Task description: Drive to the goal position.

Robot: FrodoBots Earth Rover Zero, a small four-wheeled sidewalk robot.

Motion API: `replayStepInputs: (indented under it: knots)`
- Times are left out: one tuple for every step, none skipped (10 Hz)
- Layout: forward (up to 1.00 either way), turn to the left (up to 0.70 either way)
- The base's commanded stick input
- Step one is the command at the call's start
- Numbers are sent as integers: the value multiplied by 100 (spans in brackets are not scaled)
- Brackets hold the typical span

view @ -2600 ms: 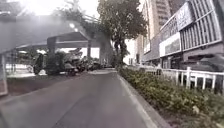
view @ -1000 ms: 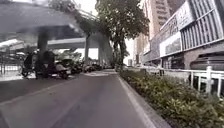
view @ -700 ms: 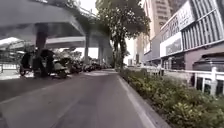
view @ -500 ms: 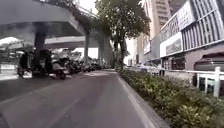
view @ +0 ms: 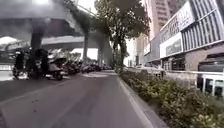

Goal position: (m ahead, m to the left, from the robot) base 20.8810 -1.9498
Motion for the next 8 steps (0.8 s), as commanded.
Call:
replayStepInputs:
  knots:
    - [45, 0]
    - [45, 0]
    - [45, 0]
    - [45, 0]
    - [45, 0]
    - [45, 0]
    - [45, 0]
    - [45, 0]
